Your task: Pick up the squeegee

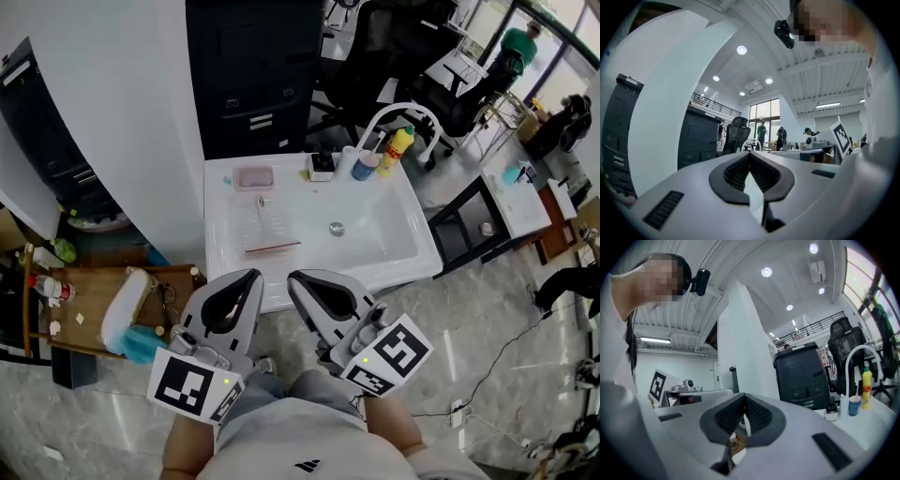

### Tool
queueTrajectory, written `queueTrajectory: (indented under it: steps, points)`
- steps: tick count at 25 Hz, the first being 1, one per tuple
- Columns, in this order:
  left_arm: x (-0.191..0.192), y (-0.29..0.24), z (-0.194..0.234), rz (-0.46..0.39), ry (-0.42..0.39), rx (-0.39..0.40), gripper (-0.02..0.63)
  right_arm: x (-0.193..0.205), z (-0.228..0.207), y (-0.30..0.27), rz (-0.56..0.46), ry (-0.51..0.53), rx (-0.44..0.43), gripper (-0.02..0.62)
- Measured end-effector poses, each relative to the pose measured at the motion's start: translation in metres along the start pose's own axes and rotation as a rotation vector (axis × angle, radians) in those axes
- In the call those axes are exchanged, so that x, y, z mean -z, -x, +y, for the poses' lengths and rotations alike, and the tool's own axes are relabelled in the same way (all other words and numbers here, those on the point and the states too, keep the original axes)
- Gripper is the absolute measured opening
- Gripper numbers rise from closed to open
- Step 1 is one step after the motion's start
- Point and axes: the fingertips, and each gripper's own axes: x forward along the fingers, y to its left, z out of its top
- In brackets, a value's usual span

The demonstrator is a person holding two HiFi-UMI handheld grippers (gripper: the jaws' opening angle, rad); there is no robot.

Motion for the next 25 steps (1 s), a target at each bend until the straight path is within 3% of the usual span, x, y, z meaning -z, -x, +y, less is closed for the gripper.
queueTrajectory:
  steps: [10,25]
  points:
    - [0.003,-0.021,0.017,0.008,0.015,0.01,0.006,-0.001,-0.024,-0.014,0.025,0.008,0.033,0.009]
    - [0.014,-0.064,0.064,0.034,0.024,-0.119,0.006,0.004,-0.086,-0.062,0.075,0.008,-0.038,0.009]
